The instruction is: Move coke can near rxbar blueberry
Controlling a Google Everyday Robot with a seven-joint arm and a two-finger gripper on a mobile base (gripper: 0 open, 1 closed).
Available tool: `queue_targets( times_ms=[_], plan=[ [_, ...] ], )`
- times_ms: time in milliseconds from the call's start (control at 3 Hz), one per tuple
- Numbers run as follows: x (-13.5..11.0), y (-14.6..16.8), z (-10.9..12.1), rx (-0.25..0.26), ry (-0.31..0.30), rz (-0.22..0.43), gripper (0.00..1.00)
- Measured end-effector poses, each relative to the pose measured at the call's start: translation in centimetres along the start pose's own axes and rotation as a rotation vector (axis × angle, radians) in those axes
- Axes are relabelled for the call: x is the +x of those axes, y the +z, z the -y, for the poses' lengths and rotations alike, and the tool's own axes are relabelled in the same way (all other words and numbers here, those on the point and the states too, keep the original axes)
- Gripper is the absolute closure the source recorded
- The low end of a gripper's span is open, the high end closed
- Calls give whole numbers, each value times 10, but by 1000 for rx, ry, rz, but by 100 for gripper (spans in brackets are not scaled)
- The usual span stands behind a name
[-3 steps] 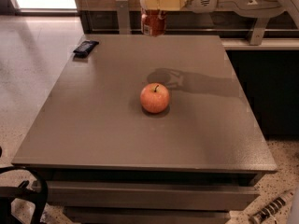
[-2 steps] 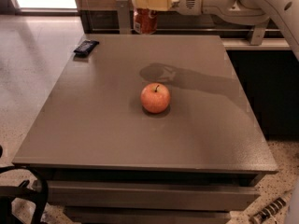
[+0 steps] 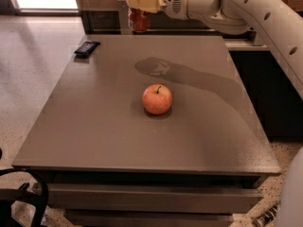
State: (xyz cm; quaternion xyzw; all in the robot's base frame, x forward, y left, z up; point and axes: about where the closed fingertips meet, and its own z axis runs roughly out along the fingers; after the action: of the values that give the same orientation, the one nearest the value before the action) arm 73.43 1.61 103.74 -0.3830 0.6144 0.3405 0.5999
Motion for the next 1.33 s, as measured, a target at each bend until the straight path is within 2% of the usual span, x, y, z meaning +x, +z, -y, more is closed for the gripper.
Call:
queue_targets(
  times_ms=[333,667,1000,1333],
  plan=[
    [0,0,0,0,0,0,100],
    [-1,18,8,5,-9,-29,100],
    [6,55,27,28,-12,-89,100],
    [29,84,34,45,35,-114,100]
  ],
)
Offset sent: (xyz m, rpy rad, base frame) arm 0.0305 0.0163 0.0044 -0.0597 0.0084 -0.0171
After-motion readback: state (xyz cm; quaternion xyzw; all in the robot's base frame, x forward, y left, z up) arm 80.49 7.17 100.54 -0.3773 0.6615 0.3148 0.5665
